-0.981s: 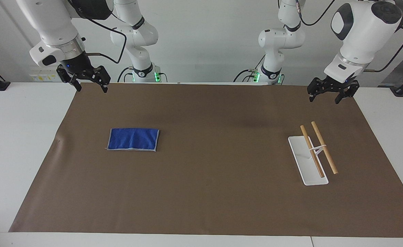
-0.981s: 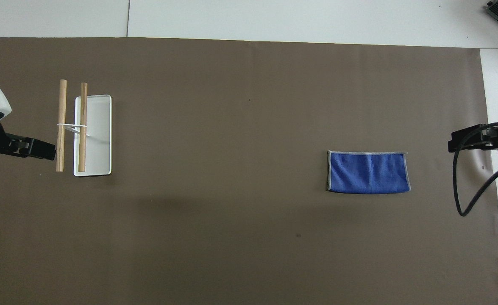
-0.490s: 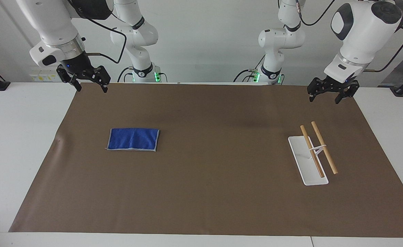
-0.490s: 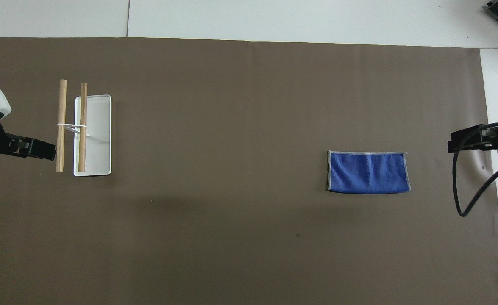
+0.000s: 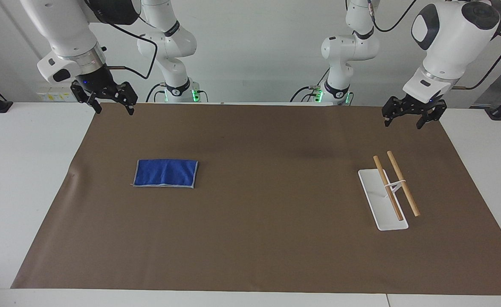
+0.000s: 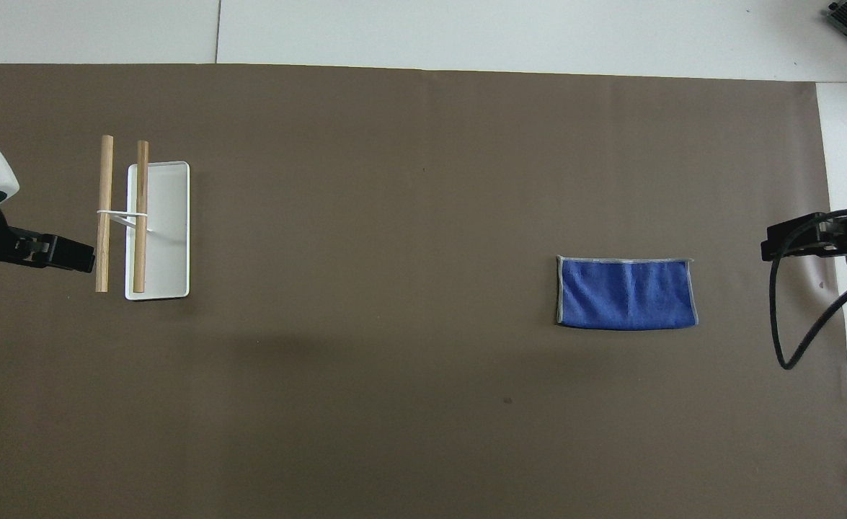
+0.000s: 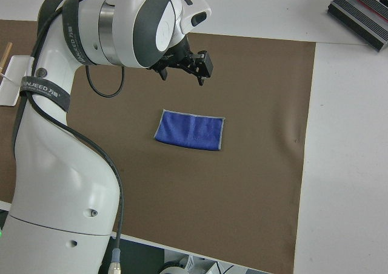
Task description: Right arm passes towel to left arm to hang
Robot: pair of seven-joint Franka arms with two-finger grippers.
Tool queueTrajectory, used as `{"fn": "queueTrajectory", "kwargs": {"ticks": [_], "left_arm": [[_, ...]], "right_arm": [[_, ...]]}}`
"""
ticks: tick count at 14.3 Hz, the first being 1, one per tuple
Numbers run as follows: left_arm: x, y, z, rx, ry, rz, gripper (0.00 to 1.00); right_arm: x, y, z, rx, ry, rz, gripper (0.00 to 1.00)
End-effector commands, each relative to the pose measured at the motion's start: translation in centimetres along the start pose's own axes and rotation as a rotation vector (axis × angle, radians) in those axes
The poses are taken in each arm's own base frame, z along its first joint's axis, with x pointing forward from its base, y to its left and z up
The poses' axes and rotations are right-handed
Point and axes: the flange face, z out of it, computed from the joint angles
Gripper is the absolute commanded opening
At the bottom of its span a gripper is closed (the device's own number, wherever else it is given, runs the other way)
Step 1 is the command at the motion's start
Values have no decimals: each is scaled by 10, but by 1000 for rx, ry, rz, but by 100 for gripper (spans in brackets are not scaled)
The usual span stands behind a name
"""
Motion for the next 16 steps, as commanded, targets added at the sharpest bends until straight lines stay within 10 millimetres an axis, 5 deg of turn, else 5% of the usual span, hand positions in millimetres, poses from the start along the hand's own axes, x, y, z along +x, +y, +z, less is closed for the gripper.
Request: {"fn": "queueTrajectory", "kwargs": {"ticks": [1, 5, 13, 16], "left_arm": [[-8, 0, -2, 15, 5, 1, 100], [-8, 0, -1, 15, 4, 1, 100], [-8, 0, -2, 15, 5, 1, 100], [-8, 0, -2, 15, 5, 1, 100]], "right_arm": [[-8, 3, 5, 19, -5, 0, 100], [-3, 2, 57, 23, 71, -7, 100], [46, -25, 173, 16, 123, -40, 100], [47, -33, 211, 16, 150, -55, 100]]}}
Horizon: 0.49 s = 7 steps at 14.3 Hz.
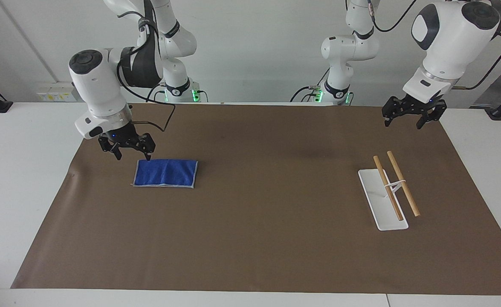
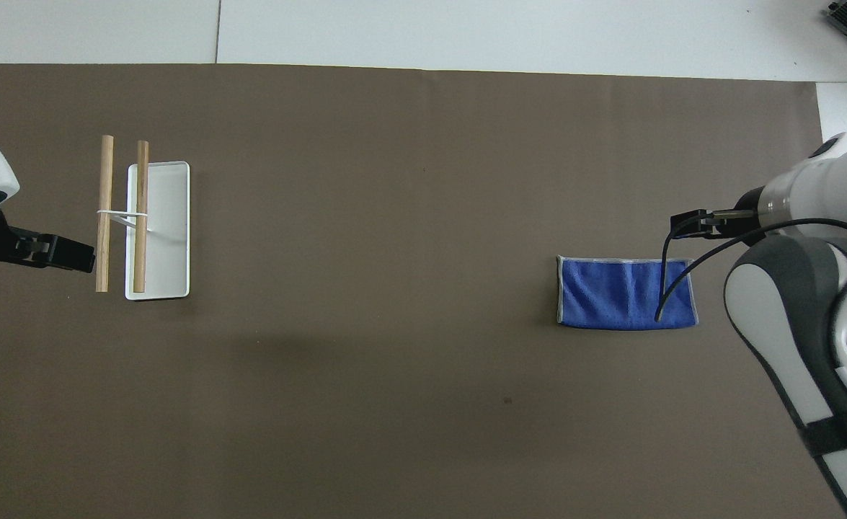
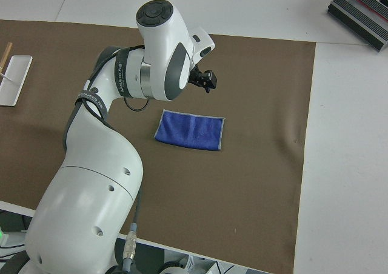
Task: Right arm passes towel to left arm to hang
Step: 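Reach the right gripper down onto the blue towel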
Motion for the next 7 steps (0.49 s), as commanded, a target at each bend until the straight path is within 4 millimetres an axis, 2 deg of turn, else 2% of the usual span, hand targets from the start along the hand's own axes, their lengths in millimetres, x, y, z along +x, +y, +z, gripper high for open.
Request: {"fn": "queueTrajectory", "kwargs": {"ticks": [1, 3, 7], "left_arm": [[-8, 0, -2, 15, 5, 1, 100], [-8, 0, -2, 15, 5, 1, 100], [-8, 0, -2, 15, 5, 1, 100]], "right_arm": [[-11, -1, 40, 18, -7, -32, 100], [-24, 2, 74, 36, 15, -63, 100], [-39, 6, 99, 90, 19, -54, 100]]}}
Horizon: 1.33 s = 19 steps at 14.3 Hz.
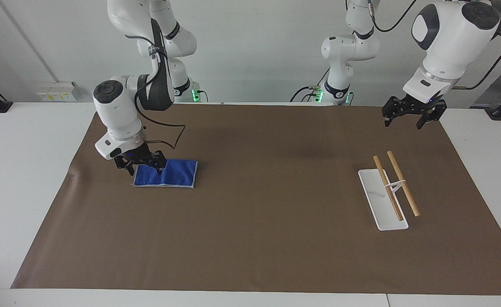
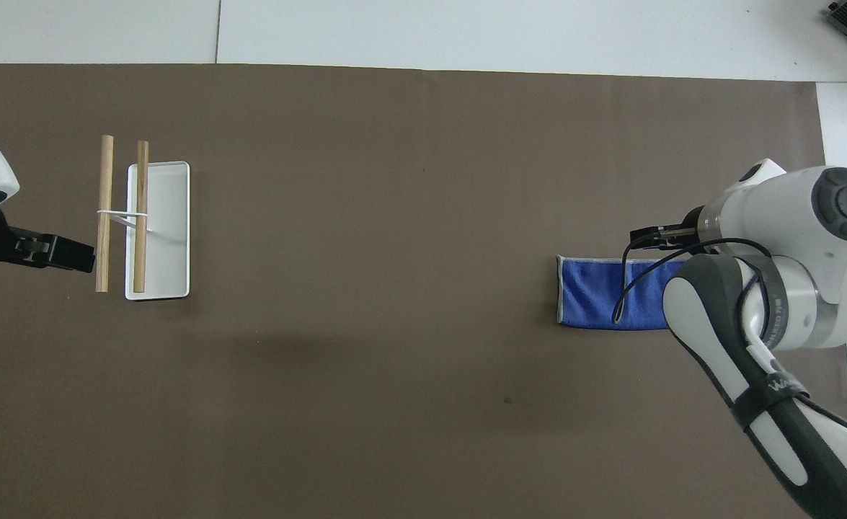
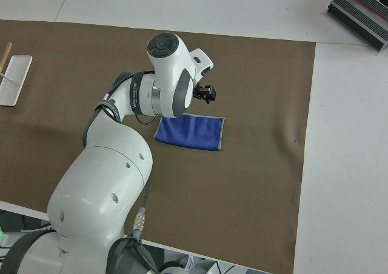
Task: Right arm passes towel to left arm to hang
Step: 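Reach the right gripper down onto the blue towel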
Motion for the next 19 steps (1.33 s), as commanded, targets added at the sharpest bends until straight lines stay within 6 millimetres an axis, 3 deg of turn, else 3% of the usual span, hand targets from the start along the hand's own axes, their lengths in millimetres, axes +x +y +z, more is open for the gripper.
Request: {"fn": "queueTrajectory", "kwargs": {"ticks": [1, 4, 11, 15, 16, 17, 18, 19], "left_arm": [[-8, 0, -2, 15, 5, 1, 100], [-8, 0, -2, 15, 5, 1, 100], [-8, 0, -2, 15, 5, 1, 100], [-8, 0, -2, 15, 5, 1, 100], [-8, 0, -2, 15, 5, 1, 100], [-8, 0, -2, 15, 5, 1, 100], [-8, 0, -2, 15, 5, 1, 100], [-8, 0, -2, 15, 5, 1, 100]], "right_arm": [[-18, 6, 18, 22, 19, 4, 100], [-38, 13, 46, 10, 12, -49, 100], [-38, 11, 44, 14, 4, -7, 100], [-40, -9, 46, 21, -16, 46, 100], [-40, -9, 46, 21, -16, 44, 81], [-40, -9, 45, 21, -16, 44, 52], [-39, -9, 45, 21, -16, 44, 30], [-39, -9, 45, 21, -16, 45, 16]]}}
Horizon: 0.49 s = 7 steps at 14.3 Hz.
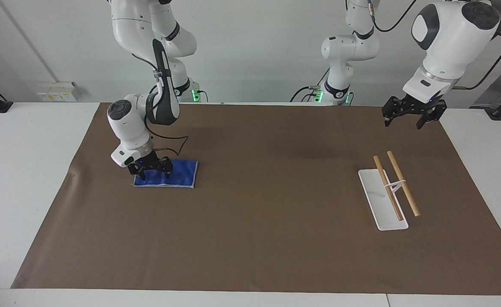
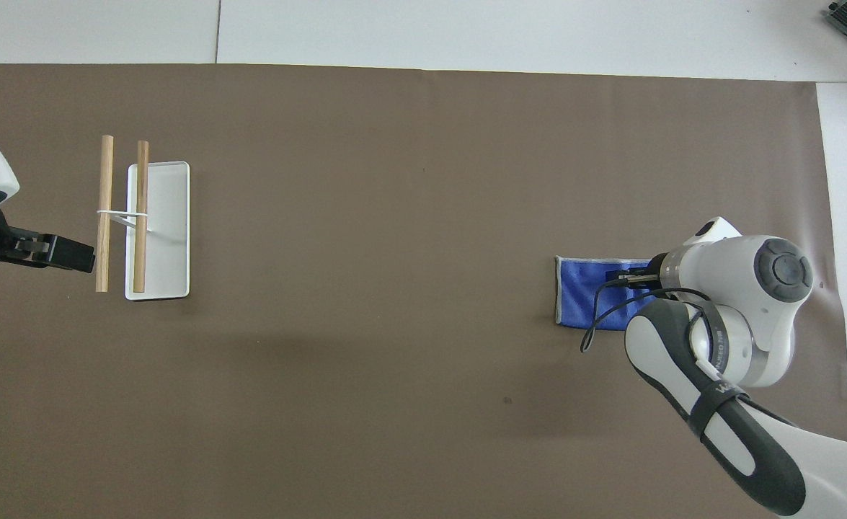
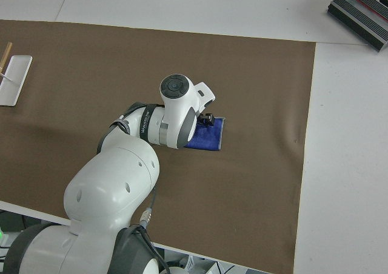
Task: Right arm passes towel to left arm to hang
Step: 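Reach the right gripper down onto the blue towel, then close the right gripper on the towel edge and lift it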
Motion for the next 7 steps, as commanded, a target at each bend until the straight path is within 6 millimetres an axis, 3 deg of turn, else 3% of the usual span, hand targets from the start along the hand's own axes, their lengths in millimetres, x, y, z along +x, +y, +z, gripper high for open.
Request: {"fn": "queueTrajectory", "kwargs": {"ticks": [1, 3, 7], "left_arm": [[-8, 0, -2, 15, 5, 1, 100], [-8, 0, -2, 15, 5, 1, 100], [-8, 0, -2, 15, 5, 1, 100]], "right_arm": [[-2, 0, -4, 16, -6, 23, 4], [3, -1, -8, 19, -14, 23, 0], [24, -5, -37, 33, -37, 13, 0]]}}
